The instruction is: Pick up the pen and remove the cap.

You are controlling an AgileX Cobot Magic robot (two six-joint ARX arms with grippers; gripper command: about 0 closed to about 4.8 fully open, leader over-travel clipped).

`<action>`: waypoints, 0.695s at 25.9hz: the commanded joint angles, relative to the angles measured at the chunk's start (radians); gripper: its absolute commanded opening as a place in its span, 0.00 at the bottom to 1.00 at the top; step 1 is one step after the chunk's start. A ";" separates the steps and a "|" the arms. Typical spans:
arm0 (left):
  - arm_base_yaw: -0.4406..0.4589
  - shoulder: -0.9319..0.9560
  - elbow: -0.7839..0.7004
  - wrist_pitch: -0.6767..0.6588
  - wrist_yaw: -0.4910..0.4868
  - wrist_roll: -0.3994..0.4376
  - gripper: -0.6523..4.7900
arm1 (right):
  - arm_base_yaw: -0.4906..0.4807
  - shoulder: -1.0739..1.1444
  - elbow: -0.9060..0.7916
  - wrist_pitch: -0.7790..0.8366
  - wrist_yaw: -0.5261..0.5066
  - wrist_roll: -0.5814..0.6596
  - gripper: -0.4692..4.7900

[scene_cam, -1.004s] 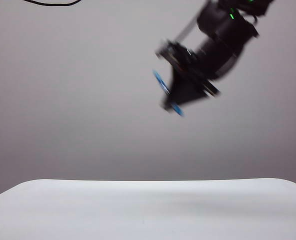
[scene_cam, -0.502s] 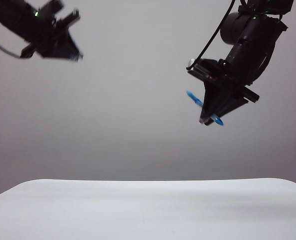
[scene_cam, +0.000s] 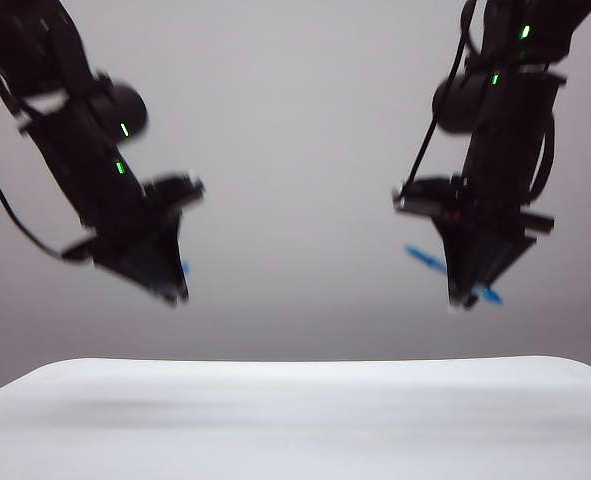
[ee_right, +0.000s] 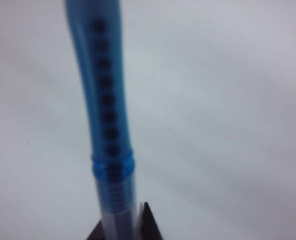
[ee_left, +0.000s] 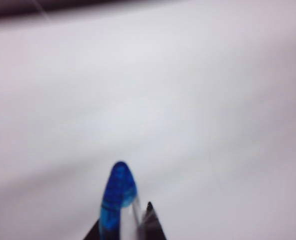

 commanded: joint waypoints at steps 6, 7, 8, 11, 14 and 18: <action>-0.067 0.153 0.001 -0.081 -0.099 0.060 0.11 | 0.002 0.208 0.003 -0.029 0.003 -0.051 0.09; -0.067 0.159 0.001 -0.082 -0.118 0.061 0.11 | 0.002 0.219 0.003 -0.025 0.004 -0.051 0.09; -0.067 0.159 0.001 -0.083 -0.137 0.073 0.11 | 0.002 0.231 0.003 -0.020 0.003 -0.051 0.09; -0.067 0.159 0.003 -0.082 -0.204 0.101 0.11 | 0.001 0.262 0.003 -0.002 0.004 -0.051 0.09; -0.067 0.159 0.003 -0.100 -0.229 0.106 0.11 | 0.000 0.284 0.003 0.005 0.004 -0.051 0.09; -0.067 0.159 0.003 -0.107 -0.246 0.119 0.16 | 0.000 0.291 0.003 0.019 0.004 -0.051 0.25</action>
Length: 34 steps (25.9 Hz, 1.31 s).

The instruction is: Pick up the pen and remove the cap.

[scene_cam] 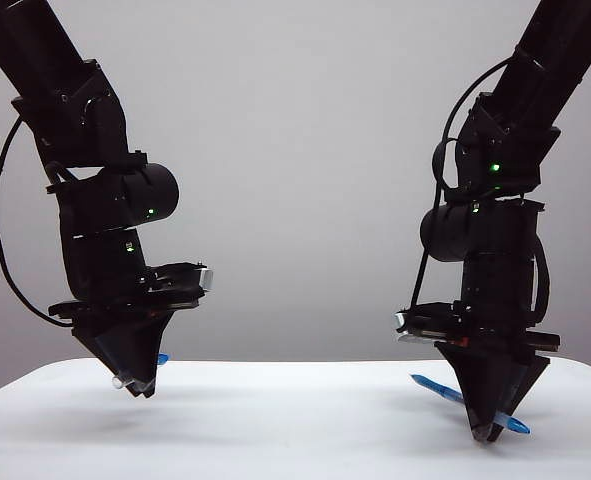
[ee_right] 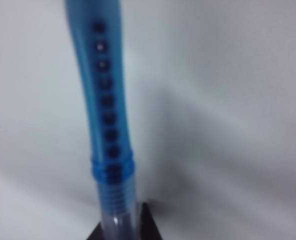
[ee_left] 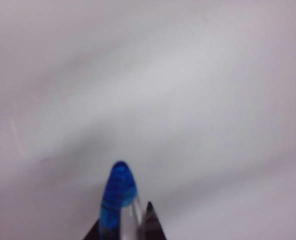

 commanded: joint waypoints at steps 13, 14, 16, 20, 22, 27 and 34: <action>-0.002 -0.018 0.006 -0.024 0.125 -0.035 0.87 | 0.000 -0.005 0.003 -0.003 -0.016 0.006 0.68; -0.003 -0.025 0.010 -0.025 0.124 -0.035 0.87 | 0.001 -0.010 0.003 -0.001 -0.034 0.006 0.68; -0.008 -0.045 0.016 -0.023 0.122 -0.035 0.87 | 0.001 -0.033 0.004 0.005 -0.052 0.006 0.68; -0.012 -0.103 0.043 -0.043 0.074 -0.035 0.87 | 0.002 -0.101 0.004 0.023 -0.052 0.021 0.68; -0.013 -0.130 0.058 -0.065 0.042 -0.035 0.87 | 0.001 -0.146 0.004 0.020 -0.052 0.026 0.68; -0.013 -0.282 0.065 -0.108 0.071 0.007 0.86 | 0.000 -0.303 0.003 0.011 -0.216 0.048 0.30; 0.066 -0.689 0.064 -0.077 0.035 0.047 0.84 | -0.011 -0.703 0.003 0.194 -0.188 0.096 0.09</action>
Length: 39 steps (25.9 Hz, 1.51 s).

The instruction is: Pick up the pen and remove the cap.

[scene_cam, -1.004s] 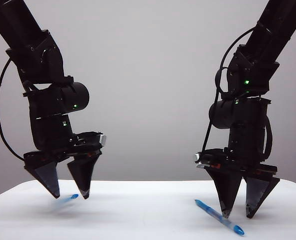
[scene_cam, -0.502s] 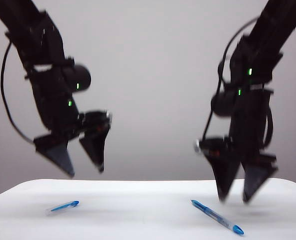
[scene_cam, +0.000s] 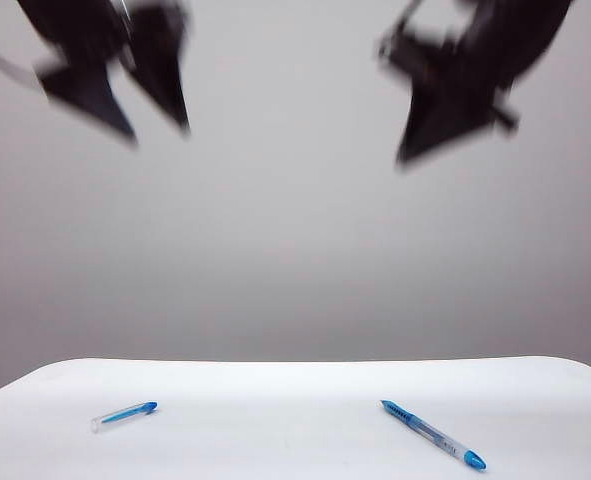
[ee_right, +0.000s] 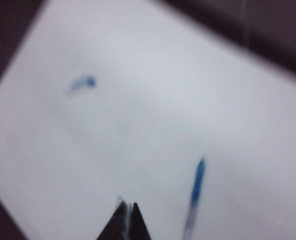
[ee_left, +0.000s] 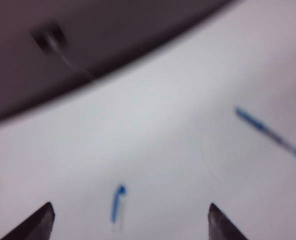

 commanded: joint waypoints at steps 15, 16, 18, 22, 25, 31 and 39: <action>0.627 -0.554 -0.194 0.044 0.371 -0.067 0.72 | -0.278 -0.661 -0.196 0.336 0.136 0.057 0.09; 0.614 -0.555 -0.214 0.050 0.367 -0.069 0.72 | -0.299 -0.689 -0.237 0.359 0.134 0.075 0.09; 0.589 -0.554 -0.253 0.068 0.382 -0.087 0.72 | -0.333 -0.751 -0.329 0.406 0.103 0.121 0.09; 0.541 -0.586 -0.289 0.063 0.505 -0.117 0.71 | -0.390 -0.902 -0.506 0.483 0.069 0.157 0.09; 0.523 -0.682 -0.289 0.061 0.499 -0.104 0.64 | -0.399 -1.005 -0.576 0.489 0.070 0.163 0.09; 0.522 -0.872 -0.290 -0.034 0.352 -0.053 0.62 | -0.398 -1.256 -0.746 0.560 0.162 0.161 0.09; 0.452 -1.005 -0.510 0.060 0.266 -0.134 0.62 | -0.399 -1.480 -0.976 0.610 0.219 0.246 0.09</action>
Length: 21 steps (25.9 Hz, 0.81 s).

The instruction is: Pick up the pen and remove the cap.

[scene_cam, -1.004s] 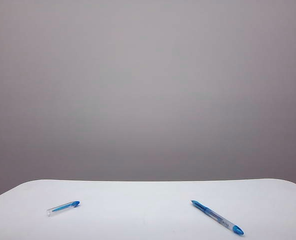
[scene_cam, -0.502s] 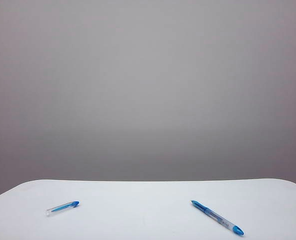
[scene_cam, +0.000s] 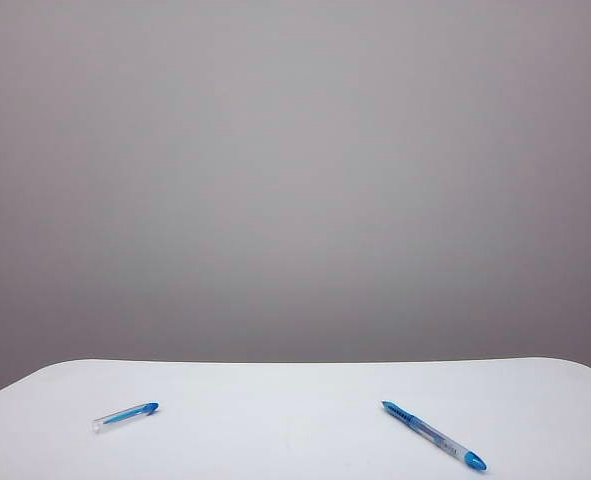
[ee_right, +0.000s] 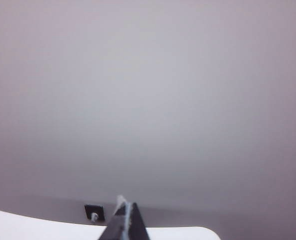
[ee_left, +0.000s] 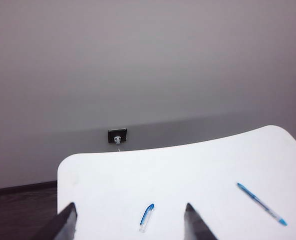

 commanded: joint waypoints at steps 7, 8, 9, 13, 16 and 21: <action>-0.082 -0.310 -0.382 0.309 -0.058 -0.099 0.53 | 0.003 -0.219 -0.156 0.032 0.074 0.099 0.09; -0.082 -0.330 -0.423 0.364 -0.085 -0.127 0.50 | 0.003 -0.225 -0.166 0.047 0.074 0.100 0.09; -0.082 -0.356 -0.473 0.425 -0.119 -0.182 0.49 | 0.003 -0.225 -0.180 0.070 0.074 0.100 0.09; -0.082 -0.436 -0.621 0.547 -0.149 -0.315 0.49 | 0.006 -0.225 -0.216 0.084 0.074 0.100 0.09; -0.081 -0.500 -0.732 0.529 -0.217 -0.303 0.36 | 0.006 -0.225 -0.269 0.095 0.082 0.108 0.09; -0.081 -0.510 -0.822 0.546 -0.292 -0.278 0.21 | 0.006 -0.225 -0.343 0.135 0.127 0.137 0.09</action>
